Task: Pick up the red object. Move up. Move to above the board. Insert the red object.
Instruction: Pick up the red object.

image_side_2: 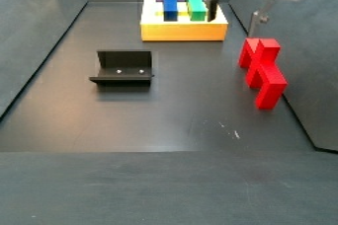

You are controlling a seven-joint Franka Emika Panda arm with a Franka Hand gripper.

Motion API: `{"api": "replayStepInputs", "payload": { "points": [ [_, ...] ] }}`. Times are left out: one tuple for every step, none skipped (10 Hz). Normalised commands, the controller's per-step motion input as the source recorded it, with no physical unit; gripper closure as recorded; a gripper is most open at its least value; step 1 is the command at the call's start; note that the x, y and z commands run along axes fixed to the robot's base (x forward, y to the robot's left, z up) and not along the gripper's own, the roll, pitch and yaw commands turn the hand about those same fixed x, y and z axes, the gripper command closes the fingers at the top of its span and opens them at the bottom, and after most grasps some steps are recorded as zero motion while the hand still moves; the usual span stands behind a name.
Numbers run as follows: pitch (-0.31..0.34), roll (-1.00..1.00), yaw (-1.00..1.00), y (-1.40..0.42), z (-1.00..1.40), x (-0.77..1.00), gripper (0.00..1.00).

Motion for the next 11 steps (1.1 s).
{"api": "replayStepInputs", "payload": {
  "points": [
    [-0.04,0.0,-0.73,-0.12,-0.17,-0.33,0.0],
    [-0.084,-0.11,-0.71,-0.12,-0.24,-0.31,0.0],
    [-0.076,-0.15,-0.71,-0.1,-0.11,-0.28,0.0],
    [-0.069,-0.14,-0.74,-0.09,-0.1,-0.25,0.0],
    [-0.067,-0.13,-0.78,-0.09,-0.14,-0.2,0.0],
    [-0.1,-0.21,-0.77,0.0,-0.28,-0.28,0.0],
    [-0.107,-0.21,-0.75,0.0,-0.29,-0.34,0.0],
    [-0.13,-0.2,-0.73,0.0,-0.31,-0.4,0.0],
    [-0.1,-0.16,-0.72,0.0,-0.25,-0.42,0.0],
    [-0.076,-0.07,-0.74,0.0,-0.15,-0.4,0.0],
    [-0.073,-0.03,-0.74,0.0,-0.1,-0.4,0.0]
  ]
}}
